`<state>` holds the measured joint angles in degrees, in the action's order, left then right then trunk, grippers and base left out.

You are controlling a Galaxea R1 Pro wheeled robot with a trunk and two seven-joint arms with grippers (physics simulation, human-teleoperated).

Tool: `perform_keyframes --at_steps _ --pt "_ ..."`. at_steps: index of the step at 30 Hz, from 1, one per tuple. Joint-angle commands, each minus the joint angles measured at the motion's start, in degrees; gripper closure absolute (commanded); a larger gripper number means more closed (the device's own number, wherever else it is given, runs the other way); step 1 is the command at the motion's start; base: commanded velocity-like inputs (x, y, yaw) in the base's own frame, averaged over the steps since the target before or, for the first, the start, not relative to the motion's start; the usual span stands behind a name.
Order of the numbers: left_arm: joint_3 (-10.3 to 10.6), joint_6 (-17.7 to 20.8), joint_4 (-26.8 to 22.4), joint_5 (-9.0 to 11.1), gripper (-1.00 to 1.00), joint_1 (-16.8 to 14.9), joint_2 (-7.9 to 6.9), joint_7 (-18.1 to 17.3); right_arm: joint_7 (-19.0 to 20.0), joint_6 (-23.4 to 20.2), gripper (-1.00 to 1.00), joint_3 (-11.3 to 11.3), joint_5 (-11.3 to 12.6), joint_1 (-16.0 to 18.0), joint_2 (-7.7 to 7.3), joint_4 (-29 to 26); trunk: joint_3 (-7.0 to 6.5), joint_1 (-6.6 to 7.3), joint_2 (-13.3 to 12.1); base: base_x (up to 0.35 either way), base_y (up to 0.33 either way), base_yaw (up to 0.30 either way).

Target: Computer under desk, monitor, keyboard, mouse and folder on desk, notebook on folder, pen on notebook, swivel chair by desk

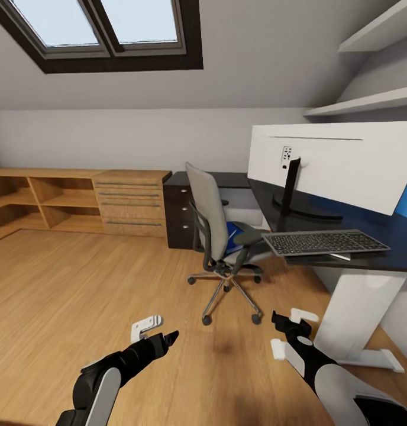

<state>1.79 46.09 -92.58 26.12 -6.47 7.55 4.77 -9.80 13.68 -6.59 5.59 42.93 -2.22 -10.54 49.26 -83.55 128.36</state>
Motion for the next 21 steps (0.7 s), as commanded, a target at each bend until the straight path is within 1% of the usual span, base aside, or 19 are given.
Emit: perform_keyframes --at_steps 1,2,6,9,10,11,14,17,21 --pt "0.0 0.2 -0.1 0.6 -1.00 0.0 0.01 0.5 0.1 0.4 -1.00 0.0 0.6 0.0 0.10 0.1 0.24 -0.21 0.4 0.000 0.000 0.000" --pt "0.0 0.2 0.0 0.6 -1.00 0.0 -0.01 0.5 0.1 0.8 -1.00 0.0 0.8 0.0 0.35 0.0 0.24 -0.21 0.4 0.000 0.000 0.000" --pt "0.0 0.2 0.0 0.6 -1.00 0.0 -0.04 0.5 0.0 1.6 -1.00 -0.1 0.9 0.0 0.48 0.0 0.24 -0.21 0.4 0.000 0.000 0.000" --pt "0.0 0.2 0.3 0.6 -1.00 0.0 -0.11 0.5 -0.1 3.1 -1.00 -0.1 0.9 0.0 0.57 0.2 0.24 -0.21 0.4 0.000 0.000 0.000" --pt "0.0 0.2 0.7 0.6 -1.00 0.0 -0.83 0.5 -0.2 4.8 -1.00 -0.1 0.9 0.0 0.63 0.4 0.24 -0.21 0.4 0.055 0.000 0.000" --pt "0.0 0.2 0.8 0.6 -1.00 0.0 -0.91 0.4 -0.2 4.8 -1.00 -0.1 0.9 0.0 0.63 0.4 0.24 -0.21 0.4 0.087 0.000 0.000" --pt "0.0 0.2 0.8 0.6 -1.00 0.0 -1.16 0.4 -0.2 5.0 -1.00 -0.1 0.8 0.0 0.63 0.4 0.24 -0.21 0.4 0.199 0.000 0.000" --pt "0.0 0.2 0.8 0.6 -1.00 0.0 -1.30 0.4 0.0 5.1 -1.00 -0.1 0.7 0.0 0.64 0.5 0.24 -0.21 0.4 0.308 -0.020 0.000" --pt "-0.1 0.2 0.9 0.7 -1.00 0.0 -1.31 0.5 0.0 8.7 -1.00 -0.1 0.4 -0.1 0.51 1.1 0.24 -0.21 0.4 0.313 -0.111 0.000"
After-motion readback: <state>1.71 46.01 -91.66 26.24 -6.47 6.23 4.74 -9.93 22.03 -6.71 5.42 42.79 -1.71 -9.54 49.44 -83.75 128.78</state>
